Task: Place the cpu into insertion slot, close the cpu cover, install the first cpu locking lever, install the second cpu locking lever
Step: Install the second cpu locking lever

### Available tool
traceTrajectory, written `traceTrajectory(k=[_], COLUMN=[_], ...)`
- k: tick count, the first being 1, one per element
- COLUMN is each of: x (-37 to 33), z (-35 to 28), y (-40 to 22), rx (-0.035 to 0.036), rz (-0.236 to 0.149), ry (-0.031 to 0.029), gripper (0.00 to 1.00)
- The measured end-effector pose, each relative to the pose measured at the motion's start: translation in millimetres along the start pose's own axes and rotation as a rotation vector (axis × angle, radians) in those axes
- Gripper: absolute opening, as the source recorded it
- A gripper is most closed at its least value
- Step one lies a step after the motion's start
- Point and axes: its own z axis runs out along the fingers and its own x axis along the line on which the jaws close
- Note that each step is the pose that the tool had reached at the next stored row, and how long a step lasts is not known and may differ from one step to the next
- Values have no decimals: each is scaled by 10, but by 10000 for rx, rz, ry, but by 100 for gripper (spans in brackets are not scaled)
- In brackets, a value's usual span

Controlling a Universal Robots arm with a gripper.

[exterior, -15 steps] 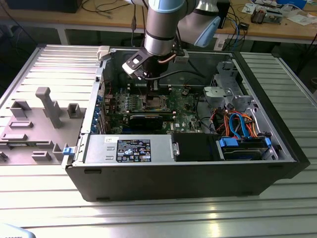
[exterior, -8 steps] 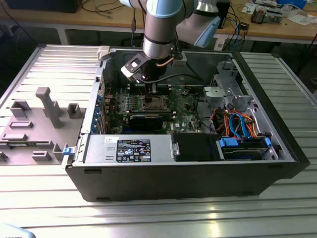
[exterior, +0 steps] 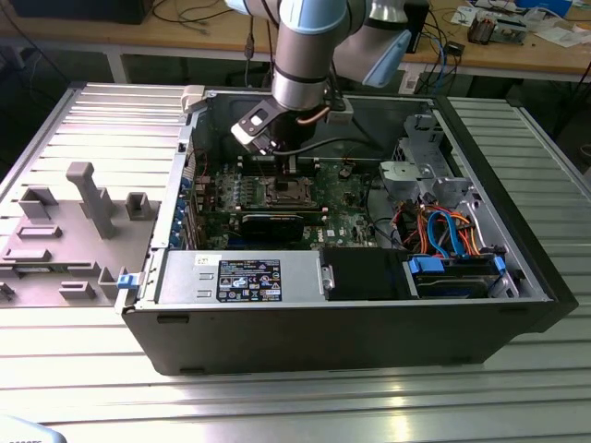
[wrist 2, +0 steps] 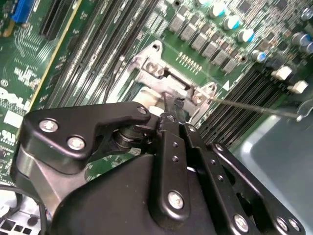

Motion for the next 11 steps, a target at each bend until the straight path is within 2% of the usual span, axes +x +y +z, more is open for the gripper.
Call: traceTrajectory(k=[5,11], x=[-5,-7], z=[-15,-116], y=[60,62], rx=[-5,1], rz=[-1,1], ry=[7,1], gripper=[11,11])
